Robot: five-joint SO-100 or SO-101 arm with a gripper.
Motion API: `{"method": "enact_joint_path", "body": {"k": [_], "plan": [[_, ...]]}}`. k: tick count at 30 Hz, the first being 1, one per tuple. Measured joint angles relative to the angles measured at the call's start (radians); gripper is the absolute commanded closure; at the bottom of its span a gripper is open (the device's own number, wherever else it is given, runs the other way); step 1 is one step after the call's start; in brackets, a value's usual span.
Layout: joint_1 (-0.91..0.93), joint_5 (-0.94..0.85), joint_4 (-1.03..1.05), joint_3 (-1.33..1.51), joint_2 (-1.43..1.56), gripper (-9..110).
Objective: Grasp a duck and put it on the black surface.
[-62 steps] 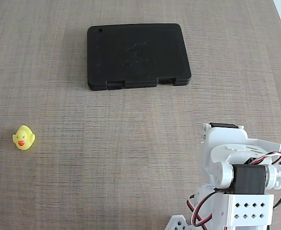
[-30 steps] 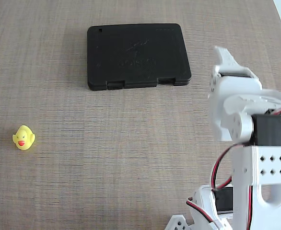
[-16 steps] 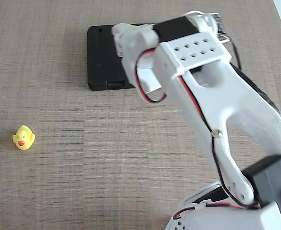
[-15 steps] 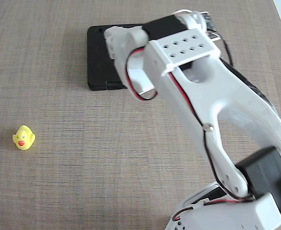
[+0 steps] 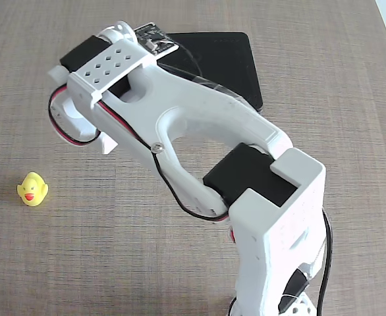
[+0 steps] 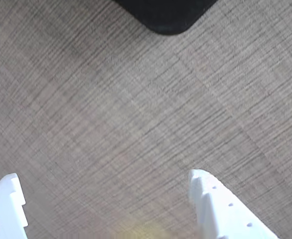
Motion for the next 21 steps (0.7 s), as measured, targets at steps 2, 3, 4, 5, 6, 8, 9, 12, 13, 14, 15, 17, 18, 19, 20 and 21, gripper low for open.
{"method": "enact_joint_path", "body": {"k": [2,3,4,5,6,8,9,12,13,14,15,17,18,19,20,21], "plan": [[-0.021,-0.002,0.077,-0.064,-0.032,68],[-0.032,-0.002,0.114,-0.097,-0.046,68],[-0.041,-0.002,0.149,-0.127,-0.060,68],[-0.052,-0.002,0.176,-0.156,-0.071,68],[-0.063,-0.002,0.195,-0.183,-0.080,68],[-0.084,-0.002,0.222,-0.225,-0.103,68],[-0.095,0.005,0.230,-0.242,-0.117,68],[-0.123,0.006,0.238,-0.275,-0.170,68],[-0.130,0.006,0.238,-0.284,-0.189,68],[-0.137,0.006,0.238,-0.288,-0.207,68],[-0.141,0.006,0.238,-0.291,-0.225,68],[-0.149,0.006,0.238,-0.291,-0.245,68],[-0.153,0.006,0.238,-0.291,-0.253,68],[-0.160,0.006,0.238,-0.291,-0.258,68],[-0.166,0.006,0.238,-0.291,-0.261,68],[-0.172,0.006,0.238,-0.291,-0.261,68]]}}
